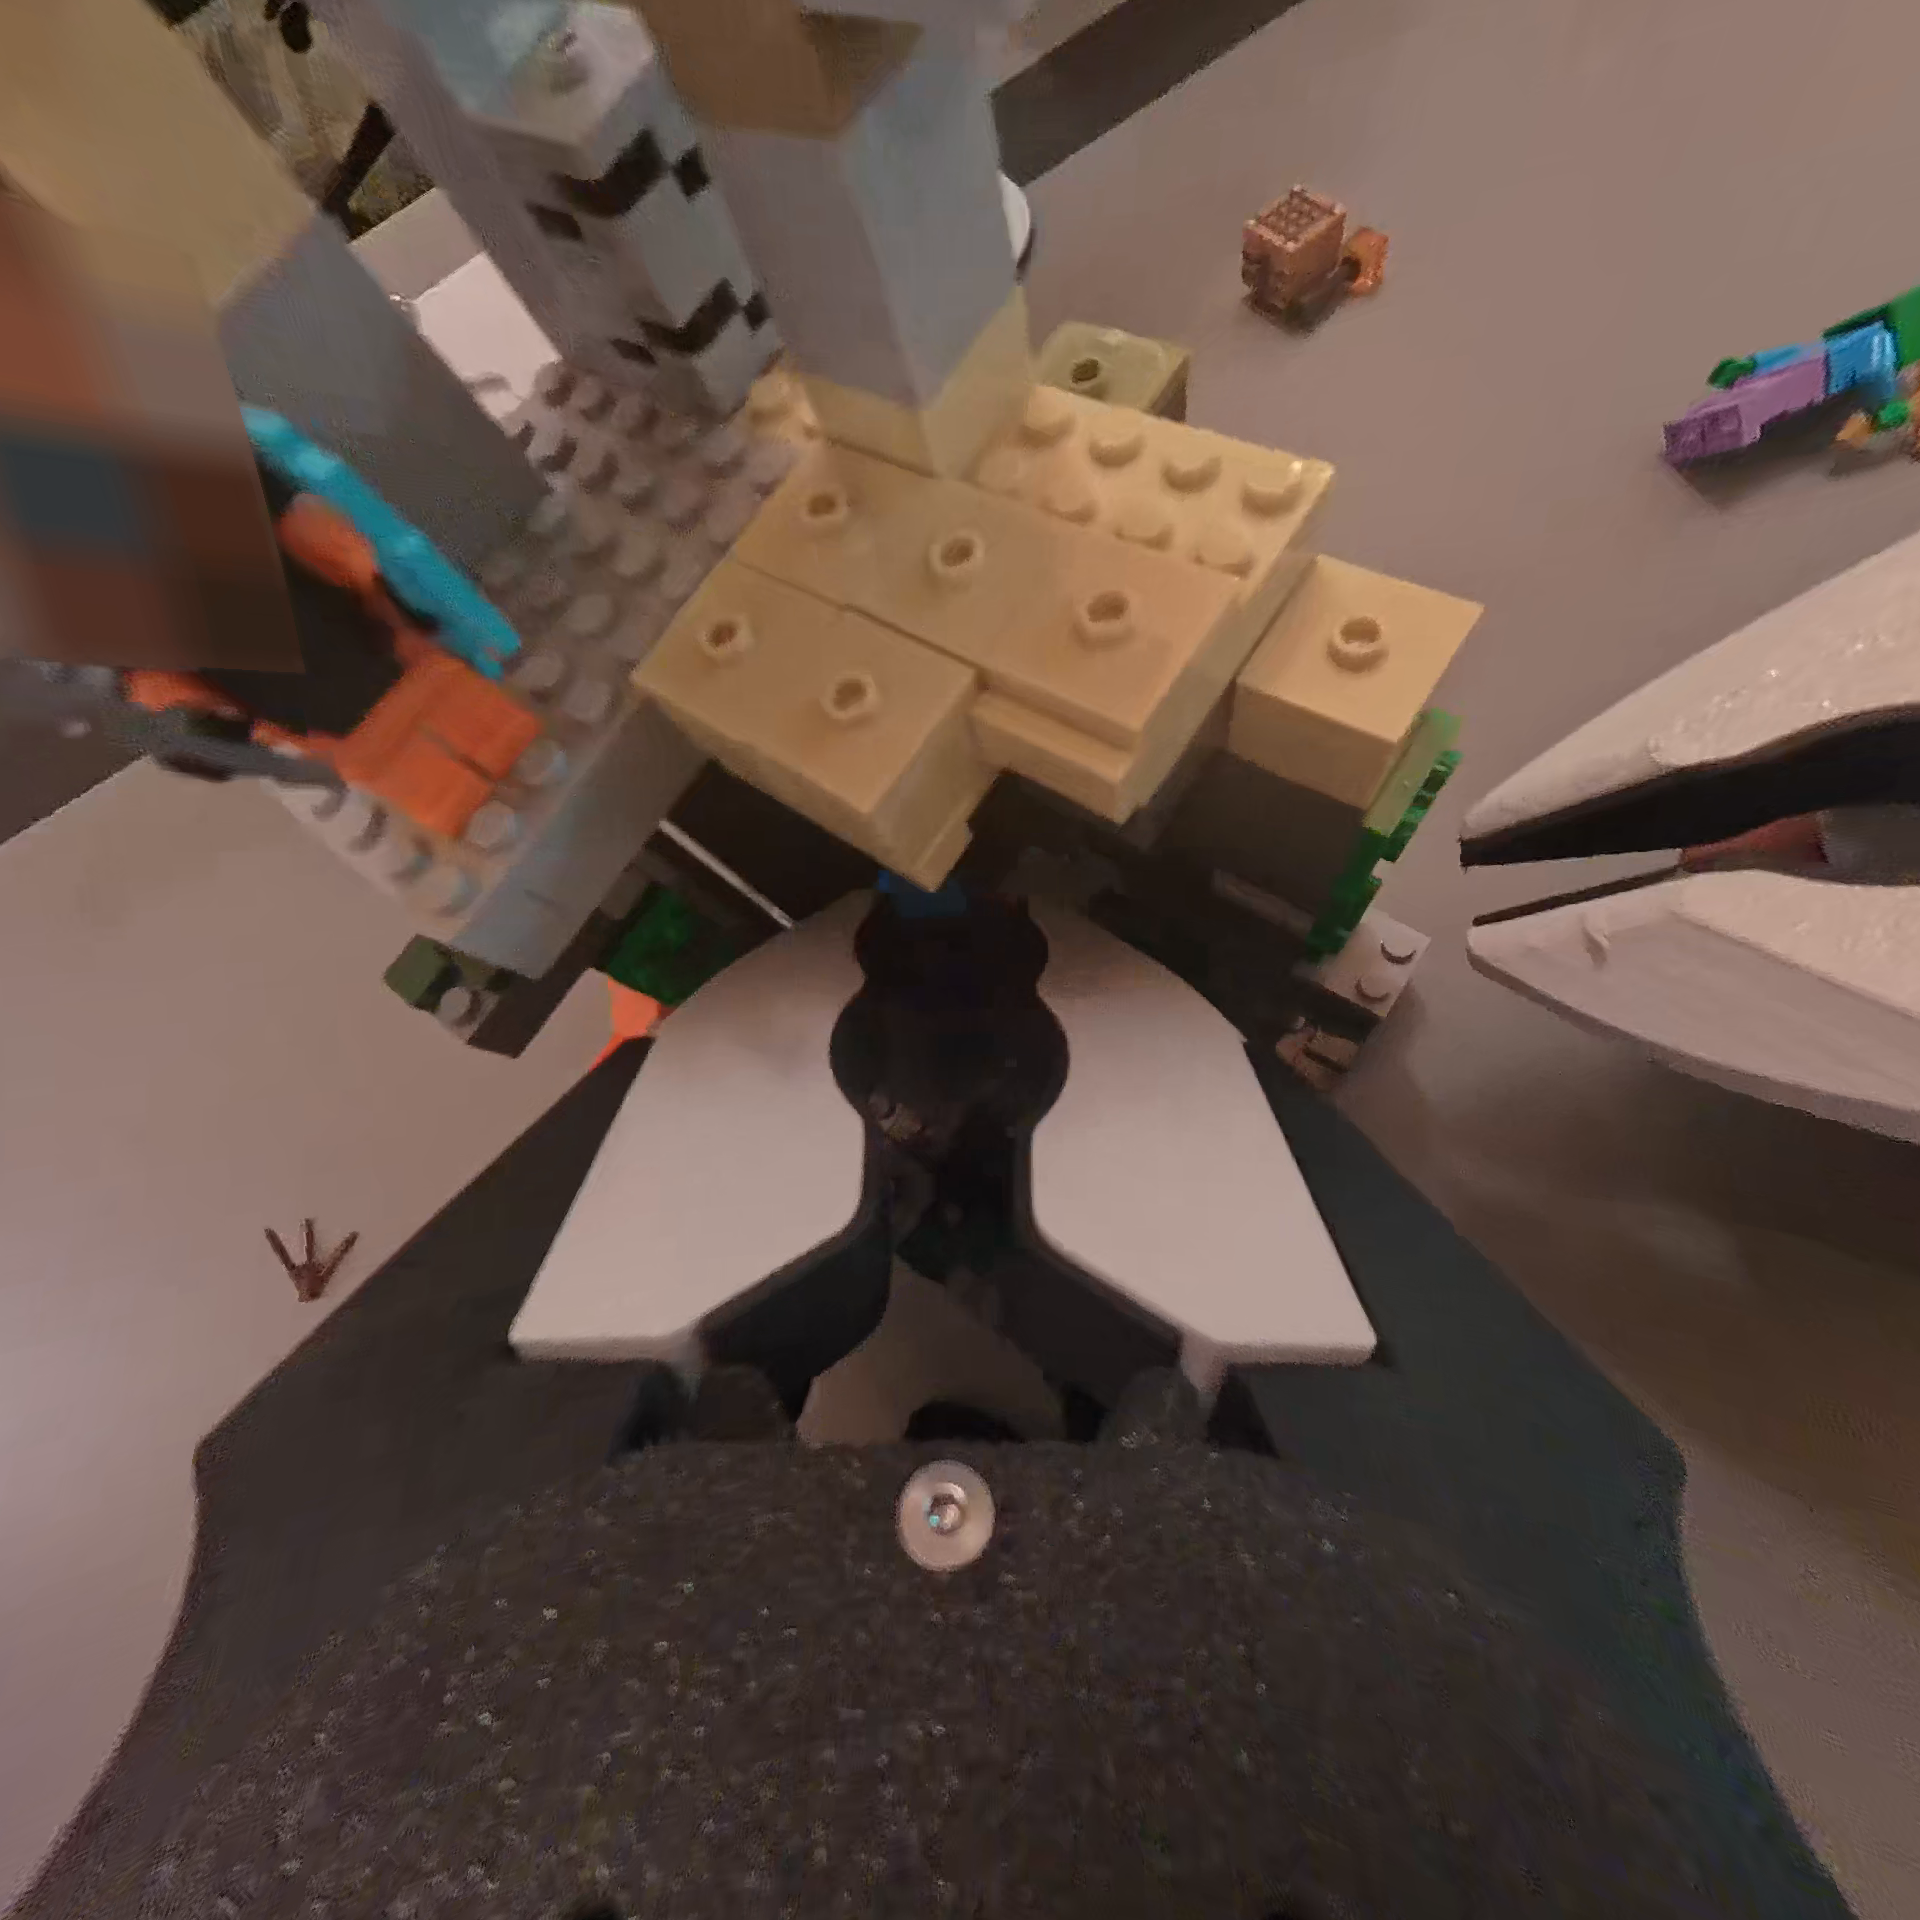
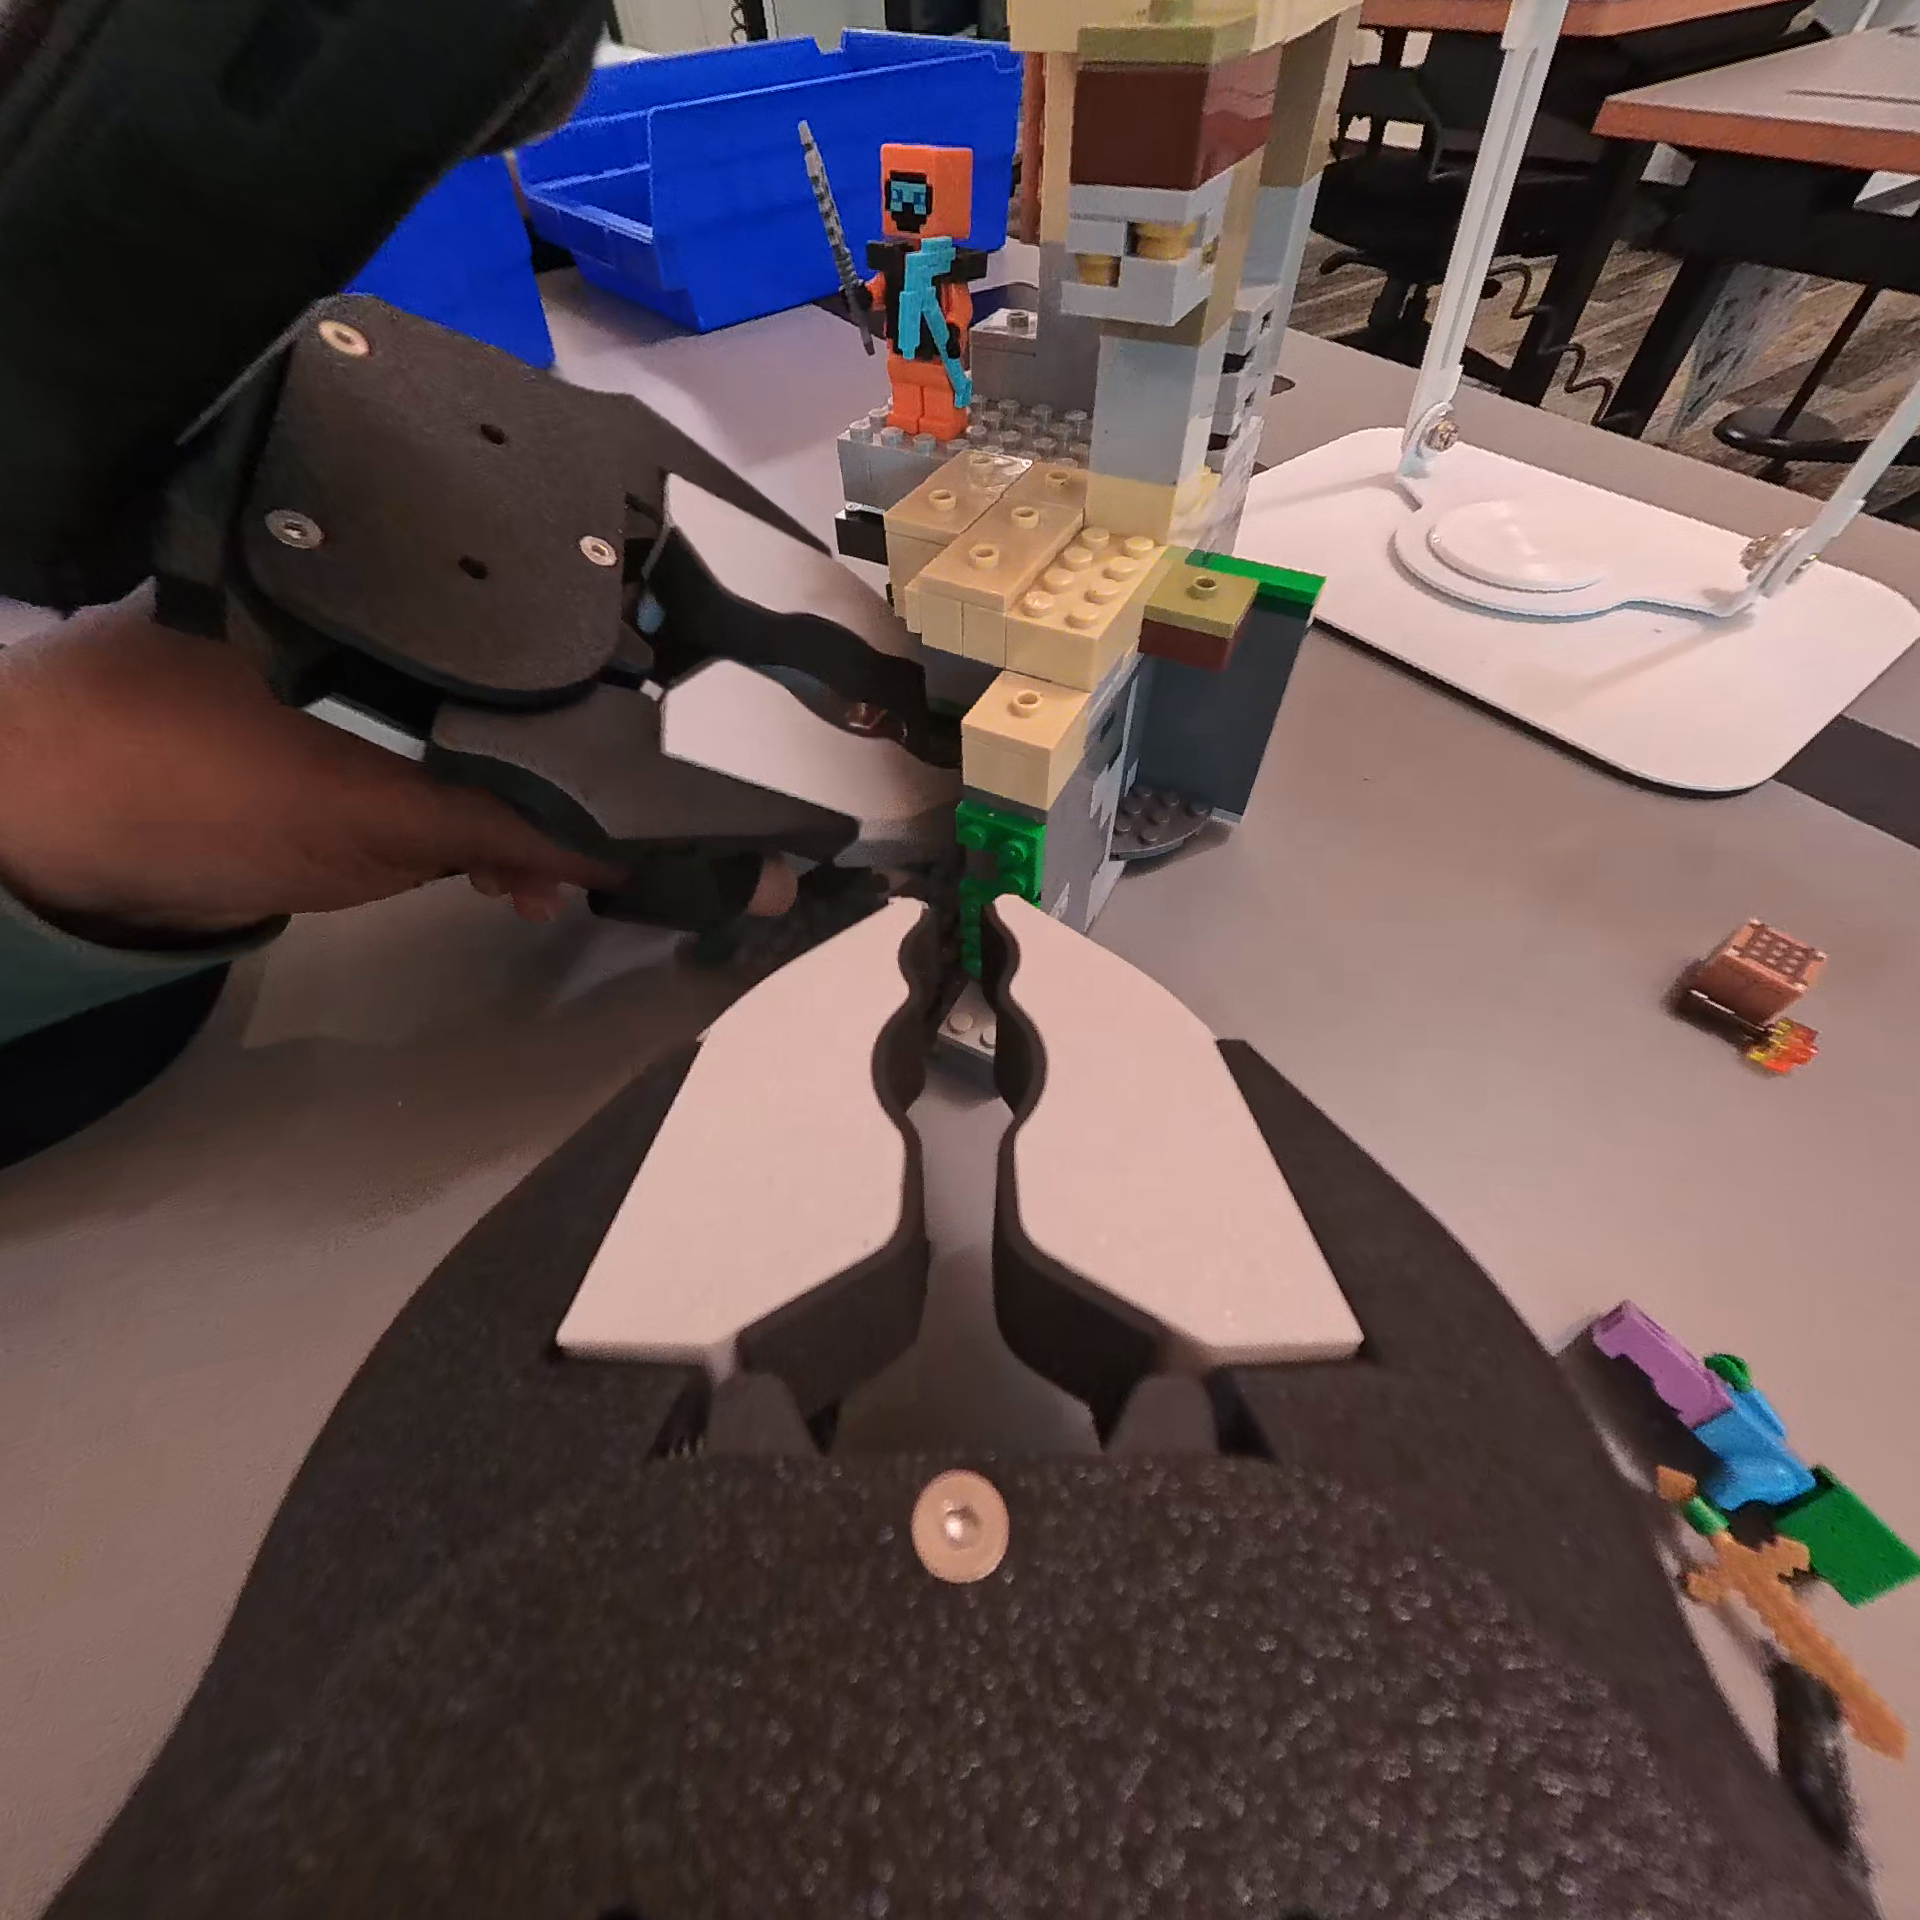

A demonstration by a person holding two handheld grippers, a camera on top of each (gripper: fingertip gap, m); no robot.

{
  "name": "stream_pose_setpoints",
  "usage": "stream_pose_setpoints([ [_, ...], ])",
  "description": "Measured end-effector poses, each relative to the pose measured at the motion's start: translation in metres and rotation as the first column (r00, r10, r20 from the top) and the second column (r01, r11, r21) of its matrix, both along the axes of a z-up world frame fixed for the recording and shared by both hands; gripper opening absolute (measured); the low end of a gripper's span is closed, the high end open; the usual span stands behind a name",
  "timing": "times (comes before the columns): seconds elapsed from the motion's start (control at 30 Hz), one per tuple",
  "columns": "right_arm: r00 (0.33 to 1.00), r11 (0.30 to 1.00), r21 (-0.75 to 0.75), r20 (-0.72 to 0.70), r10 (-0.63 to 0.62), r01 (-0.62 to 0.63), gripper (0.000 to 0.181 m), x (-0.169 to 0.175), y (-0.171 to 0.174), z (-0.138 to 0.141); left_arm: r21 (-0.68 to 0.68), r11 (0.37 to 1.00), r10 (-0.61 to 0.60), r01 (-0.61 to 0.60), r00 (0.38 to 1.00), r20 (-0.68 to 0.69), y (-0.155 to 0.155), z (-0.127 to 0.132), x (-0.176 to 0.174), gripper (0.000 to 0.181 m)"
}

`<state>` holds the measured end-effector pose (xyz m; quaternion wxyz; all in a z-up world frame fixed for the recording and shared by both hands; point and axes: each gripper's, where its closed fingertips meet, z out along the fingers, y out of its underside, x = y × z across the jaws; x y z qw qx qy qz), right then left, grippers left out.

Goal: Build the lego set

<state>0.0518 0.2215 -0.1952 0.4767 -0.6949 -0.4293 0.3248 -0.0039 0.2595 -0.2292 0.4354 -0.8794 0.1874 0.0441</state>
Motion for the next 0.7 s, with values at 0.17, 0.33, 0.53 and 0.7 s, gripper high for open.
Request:
stream_pose_setpoints([
  [0.17, 1.000, 1.000, -0.002, -0.002, 0.002, -0.002, 0.007, 0.000, 0.000, 0.000, -0.046, 0.999, 0.008, -0.010, 0.999, -0.045, 0.006, -0.008, -0.001, 0.030],
  [0.33, 1.000, 1.000, -0.004, -0.007, 0.005, -0.005, 0.007, 0.001, 0.000, 0.000, -0.091, 0.996, 0.020, -0.023, 0.999, -0.034, 0.009, -0.013, -0.004, 0.025],
  [0.53, 1.000, 1.000, 0.018, -0.012, 0.018, -0.018, 0.006, 0.000, -0.001, 0.002, -0.086, 0.996, 0.011, -0.011, 1.000, -0.012, 0.005, -0.012, -0.007, 0.016],
  [0.7, 0.998, 0.997, 0.049, -0.035, 0.061, -0.059, 0.006, -0.004, -0.009, 0.007, -0.079, 0.996, -0.037, 0.041, 0.998, 0.052, -0.009, 0.002, -0.008, 0.016],
])
